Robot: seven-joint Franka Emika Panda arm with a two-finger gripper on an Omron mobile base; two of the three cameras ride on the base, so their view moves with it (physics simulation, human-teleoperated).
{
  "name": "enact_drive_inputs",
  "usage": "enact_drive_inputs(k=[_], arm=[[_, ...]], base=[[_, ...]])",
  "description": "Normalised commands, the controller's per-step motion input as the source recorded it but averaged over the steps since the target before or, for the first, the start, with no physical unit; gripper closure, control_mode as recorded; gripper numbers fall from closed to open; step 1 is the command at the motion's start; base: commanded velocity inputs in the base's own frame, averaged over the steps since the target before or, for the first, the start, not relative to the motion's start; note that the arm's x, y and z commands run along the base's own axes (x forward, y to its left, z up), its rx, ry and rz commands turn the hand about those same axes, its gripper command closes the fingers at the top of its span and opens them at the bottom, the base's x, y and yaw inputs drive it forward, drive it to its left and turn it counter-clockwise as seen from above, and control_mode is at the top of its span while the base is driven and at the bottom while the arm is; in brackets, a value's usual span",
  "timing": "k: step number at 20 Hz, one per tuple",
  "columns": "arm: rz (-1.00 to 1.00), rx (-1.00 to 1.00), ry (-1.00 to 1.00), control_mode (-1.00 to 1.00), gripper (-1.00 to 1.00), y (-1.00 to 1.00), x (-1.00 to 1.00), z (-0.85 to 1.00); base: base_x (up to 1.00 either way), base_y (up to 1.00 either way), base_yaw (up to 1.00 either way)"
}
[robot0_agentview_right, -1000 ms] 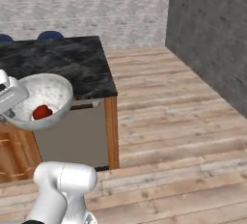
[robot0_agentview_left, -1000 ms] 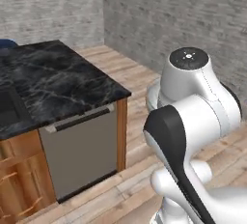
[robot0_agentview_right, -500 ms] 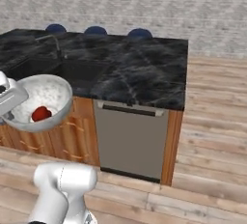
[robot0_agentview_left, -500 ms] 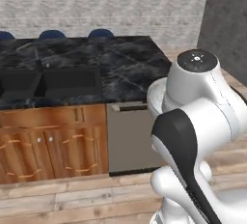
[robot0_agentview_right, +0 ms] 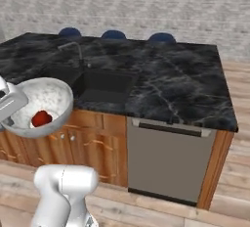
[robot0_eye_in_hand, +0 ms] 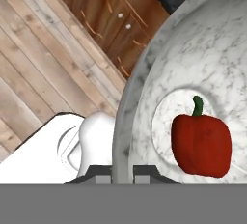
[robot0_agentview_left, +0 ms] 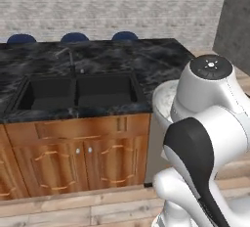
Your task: Pick the bell pepper from the cabinet and place it in the bowl. Then pick the bowl and place it in the sink. Then turn on the sink facuet.
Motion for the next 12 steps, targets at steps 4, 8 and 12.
enact_drive_inputs(k=[4,8,12], arm=[[0.00,0.00,0.00,1.00,1.00,0.00,0.00,0.00],[0.00,0.00,0.00,1.00,1.00,0.00,0.00,0.00],[0.00,0.00,0.00,1.00,1.00,0.00,0.00,0.00]], base=[[0.74,0.90,-0.14],[0.77,0.77,-0.11],[0.75,0.60,-0.07]])
